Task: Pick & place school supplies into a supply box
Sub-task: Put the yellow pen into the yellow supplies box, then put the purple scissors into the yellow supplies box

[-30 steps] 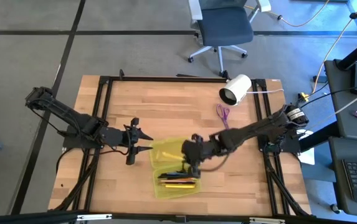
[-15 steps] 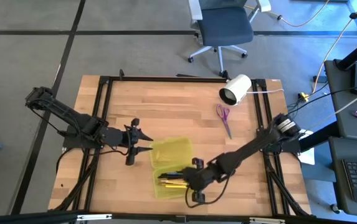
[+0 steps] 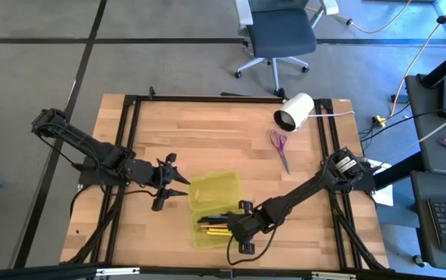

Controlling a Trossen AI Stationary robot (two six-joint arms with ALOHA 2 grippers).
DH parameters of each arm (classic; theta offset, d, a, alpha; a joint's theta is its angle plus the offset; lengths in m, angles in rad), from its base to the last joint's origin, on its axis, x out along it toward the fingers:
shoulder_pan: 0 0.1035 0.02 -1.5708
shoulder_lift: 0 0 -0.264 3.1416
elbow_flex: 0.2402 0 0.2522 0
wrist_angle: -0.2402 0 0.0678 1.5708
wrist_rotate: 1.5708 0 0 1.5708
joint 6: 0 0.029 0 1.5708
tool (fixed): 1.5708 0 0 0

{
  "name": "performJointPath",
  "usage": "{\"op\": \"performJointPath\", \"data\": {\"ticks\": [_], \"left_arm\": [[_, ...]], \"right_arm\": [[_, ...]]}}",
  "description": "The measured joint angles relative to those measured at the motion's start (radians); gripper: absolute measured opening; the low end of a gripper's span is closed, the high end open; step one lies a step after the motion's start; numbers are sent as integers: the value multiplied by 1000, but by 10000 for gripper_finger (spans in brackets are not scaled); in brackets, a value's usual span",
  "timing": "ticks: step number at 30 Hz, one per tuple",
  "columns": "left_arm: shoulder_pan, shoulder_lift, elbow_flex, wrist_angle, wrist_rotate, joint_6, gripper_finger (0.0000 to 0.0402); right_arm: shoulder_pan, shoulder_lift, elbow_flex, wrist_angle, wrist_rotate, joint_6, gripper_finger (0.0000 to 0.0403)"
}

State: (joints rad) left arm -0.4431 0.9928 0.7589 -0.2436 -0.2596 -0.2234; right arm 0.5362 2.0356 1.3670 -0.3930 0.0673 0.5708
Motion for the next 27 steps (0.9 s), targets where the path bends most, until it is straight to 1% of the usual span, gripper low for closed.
{"op": "performJointPath", "data": {"ticks": [9, 18, 24, 27], "left_arm": [[0, 0, 0, 0, 0, 1, 159], [0, 0, 0, 0, 0, 1, 159], [0, 0, 0, 0, 0, 1, 159], [0, 0, 0, 0, 0, 1, 159]], "right_arm": [[0, 0, 0, 0, -2, -4, 88], [-3, 0, 0, -1, -18, -3, 96], [-14, 0, 1, -9, -52, -3, 131], [-33, -20, 25, -108, -55, 6, 144]]}}
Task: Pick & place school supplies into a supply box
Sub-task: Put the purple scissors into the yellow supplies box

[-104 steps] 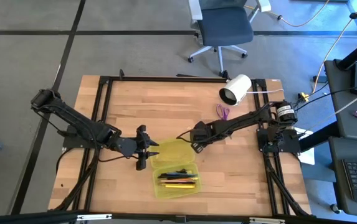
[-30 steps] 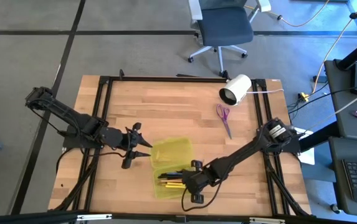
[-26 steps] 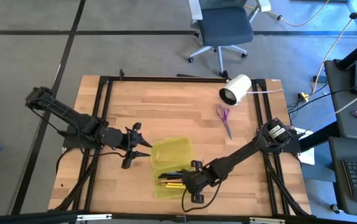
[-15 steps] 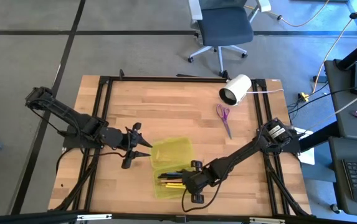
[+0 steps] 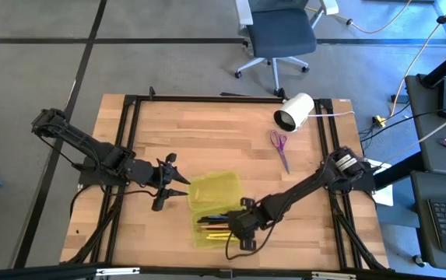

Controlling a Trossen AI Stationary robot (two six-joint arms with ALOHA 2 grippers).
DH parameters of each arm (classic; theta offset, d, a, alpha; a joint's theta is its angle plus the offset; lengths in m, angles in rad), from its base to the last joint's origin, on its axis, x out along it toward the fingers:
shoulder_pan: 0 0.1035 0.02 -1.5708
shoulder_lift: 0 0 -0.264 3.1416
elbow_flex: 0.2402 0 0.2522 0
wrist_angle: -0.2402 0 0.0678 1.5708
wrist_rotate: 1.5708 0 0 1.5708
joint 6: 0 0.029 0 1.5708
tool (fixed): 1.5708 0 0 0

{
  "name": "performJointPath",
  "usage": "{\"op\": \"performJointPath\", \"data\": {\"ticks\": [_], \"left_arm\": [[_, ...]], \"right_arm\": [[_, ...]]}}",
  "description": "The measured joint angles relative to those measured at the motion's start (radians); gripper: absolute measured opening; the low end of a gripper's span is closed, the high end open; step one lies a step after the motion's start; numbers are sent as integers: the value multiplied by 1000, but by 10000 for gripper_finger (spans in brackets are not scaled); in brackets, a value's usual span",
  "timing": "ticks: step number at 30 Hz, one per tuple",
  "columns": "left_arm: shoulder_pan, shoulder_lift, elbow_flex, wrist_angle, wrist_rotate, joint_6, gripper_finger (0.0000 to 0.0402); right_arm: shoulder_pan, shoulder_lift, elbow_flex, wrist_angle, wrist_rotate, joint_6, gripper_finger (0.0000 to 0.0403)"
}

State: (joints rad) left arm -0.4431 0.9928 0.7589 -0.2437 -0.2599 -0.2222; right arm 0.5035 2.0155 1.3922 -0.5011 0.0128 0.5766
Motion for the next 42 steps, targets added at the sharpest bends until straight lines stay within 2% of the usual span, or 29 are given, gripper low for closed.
{"op": "performJointPath", "data": {"ticks": [5, 11, 16, 19, 23, 32, 36, 42], "left_arm": [[0, 0, 0, 0, 0, 0, 159], [0, 0, 0, 0, 0, 0, 159], [0, 0, 0, 1, -7, 0, 159], [0, 0, 0, 0, -16, 0, 159], [0, 0, 0, 1, -38, 0, 159], [0, 0, 0, 1, -63, 0, 159], [0, 0, 0, 1, -96, 1, 159], [0, 0, 0, 1, -235, 1, 159]], "right_arm": [[-59, -118, 50, -151, 26, 12, 145], [-171, -305, 50, -464, 245, 236, 141], [-280, -422, 49, -729, 348, 430, 141], [-334, -468, 28, -776, 385, 444, 143], [-399, -512, -31, -776, 423, 491, 170], [-537, -523, -254, -754, 416, 726, 284], [-575, -523, -372, -585, 412, 714, 297], [-635, -523, -519, -239, 436, 619, 291]]}}
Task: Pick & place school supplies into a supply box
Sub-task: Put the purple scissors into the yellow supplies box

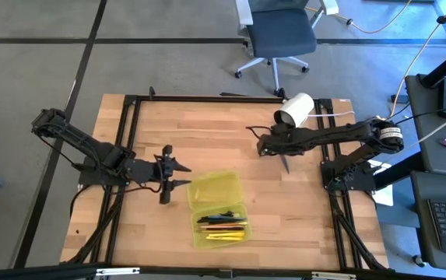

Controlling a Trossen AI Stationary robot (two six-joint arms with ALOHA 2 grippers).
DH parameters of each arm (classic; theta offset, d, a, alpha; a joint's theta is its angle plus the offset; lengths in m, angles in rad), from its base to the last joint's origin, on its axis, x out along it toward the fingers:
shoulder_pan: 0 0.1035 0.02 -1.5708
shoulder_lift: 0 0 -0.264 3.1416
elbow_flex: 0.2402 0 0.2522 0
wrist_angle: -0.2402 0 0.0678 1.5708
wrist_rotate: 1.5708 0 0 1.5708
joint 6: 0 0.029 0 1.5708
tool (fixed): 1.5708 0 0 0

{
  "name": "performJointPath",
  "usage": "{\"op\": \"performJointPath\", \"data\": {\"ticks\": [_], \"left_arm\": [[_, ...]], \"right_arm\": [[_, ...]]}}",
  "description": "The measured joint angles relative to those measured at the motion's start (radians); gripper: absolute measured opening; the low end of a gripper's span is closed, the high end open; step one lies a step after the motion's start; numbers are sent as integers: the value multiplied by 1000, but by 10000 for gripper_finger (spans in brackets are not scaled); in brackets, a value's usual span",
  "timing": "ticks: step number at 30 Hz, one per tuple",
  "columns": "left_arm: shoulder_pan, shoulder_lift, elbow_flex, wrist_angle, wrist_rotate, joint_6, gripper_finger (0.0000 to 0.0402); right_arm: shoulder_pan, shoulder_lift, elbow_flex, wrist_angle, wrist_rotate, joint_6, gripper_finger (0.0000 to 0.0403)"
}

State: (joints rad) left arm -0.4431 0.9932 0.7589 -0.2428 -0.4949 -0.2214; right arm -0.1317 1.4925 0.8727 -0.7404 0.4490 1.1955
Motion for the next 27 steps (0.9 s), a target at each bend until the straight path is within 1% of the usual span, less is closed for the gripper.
{"op": "performJointPath", "data": {"ticks": [4, 6, 8, 18, 23, 27], "left_arm": [[0, 0, 0, 0, -93, 0, 159], [0, 0, 0, -1, -125, 0, 159], [0, 0, 0, 0, -146, 0, 159], [0, 0, 0, -1, -164, 0, 159], [0, 0, 0, -1, -164, 0, 159], [0, 0, 0, -1, -164, 0, 159]], "right_arm": [[-41, 0, -65, 94, 48, -3, 271], [-59, 0, -84, 122, 66, -22, 258], [-77, 0, -99, 148, 62, -27, 246], [-134, 0, -110, 156, 43, -36, 195], [-144, 4, -110, 155, 38, -49, 184], [-149, 37, -110, 155, 39, -52, 183]]}}
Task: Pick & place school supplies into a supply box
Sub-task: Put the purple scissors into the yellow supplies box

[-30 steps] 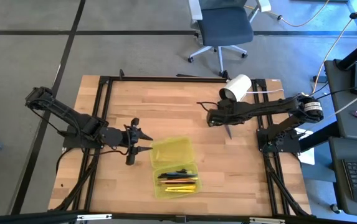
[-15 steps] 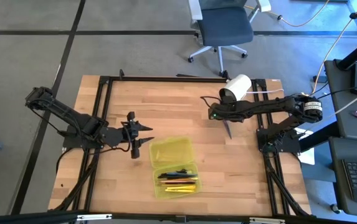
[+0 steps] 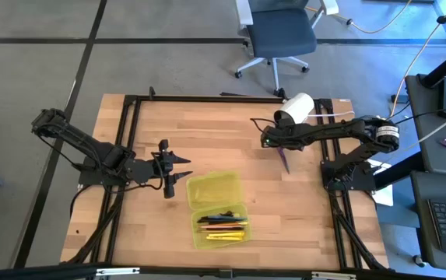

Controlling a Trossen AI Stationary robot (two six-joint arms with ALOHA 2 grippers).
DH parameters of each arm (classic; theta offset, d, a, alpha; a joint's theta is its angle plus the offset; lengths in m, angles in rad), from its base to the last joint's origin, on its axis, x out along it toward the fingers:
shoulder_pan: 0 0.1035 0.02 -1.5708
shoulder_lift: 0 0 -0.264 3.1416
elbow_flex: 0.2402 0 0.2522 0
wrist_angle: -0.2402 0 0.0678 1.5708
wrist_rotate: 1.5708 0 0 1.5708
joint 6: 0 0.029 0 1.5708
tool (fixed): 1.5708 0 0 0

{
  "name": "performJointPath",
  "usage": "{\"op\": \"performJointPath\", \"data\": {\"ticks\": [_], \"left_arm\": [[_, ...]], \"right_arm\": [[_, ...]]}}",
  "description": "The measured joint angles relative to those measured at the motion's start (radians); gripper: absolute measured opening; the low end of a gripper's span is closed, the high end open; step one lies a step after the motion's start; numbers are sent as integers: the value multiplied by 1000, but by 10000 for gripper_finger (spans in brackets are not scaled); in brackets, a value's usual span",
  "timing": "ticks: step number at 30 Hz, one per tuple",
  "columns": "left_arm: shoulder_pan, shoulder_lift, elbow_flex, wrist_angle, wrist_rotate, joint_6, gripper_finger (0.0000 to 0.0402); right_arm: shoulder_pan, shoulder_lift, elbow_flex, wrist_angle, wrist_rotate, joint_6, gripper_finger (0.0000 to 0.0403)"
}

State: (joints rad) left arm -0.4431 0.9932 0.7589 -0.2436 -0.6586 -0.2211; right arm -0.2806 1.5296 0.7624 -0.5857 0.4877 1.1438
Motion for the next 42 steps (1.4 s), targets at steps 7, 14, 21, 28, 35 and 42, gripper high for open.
{"op": "performJointPath", "data": {"ticks": [7, 14, 21, 28, 35, 42], "left_arm": [[0, 0, 0, 0, 0, 0, 159], [0, 0, 0, 0, 0, 0, 159], [0, 0, 0, 0, 3, 0, 159], [0, 0, 0, 0, 4, 0, 159], [0, 0, 0, 0, 5, 0, 159], [0, 0, 0, 0, 5, -1, 159]], "right_arm": [[-9, 88, 0, 22, -4, -26, 183], [-55, 157, 5, 72, -73, -38, 182], [-52, 160, 5, 106, -113, -111, 144], [-50, 161, 4, 108, -116, -190, 70], [-35, 132, 2, 100, -132, -215, 70], [17, 68, 39, 88, -197, -269, 71]]}}
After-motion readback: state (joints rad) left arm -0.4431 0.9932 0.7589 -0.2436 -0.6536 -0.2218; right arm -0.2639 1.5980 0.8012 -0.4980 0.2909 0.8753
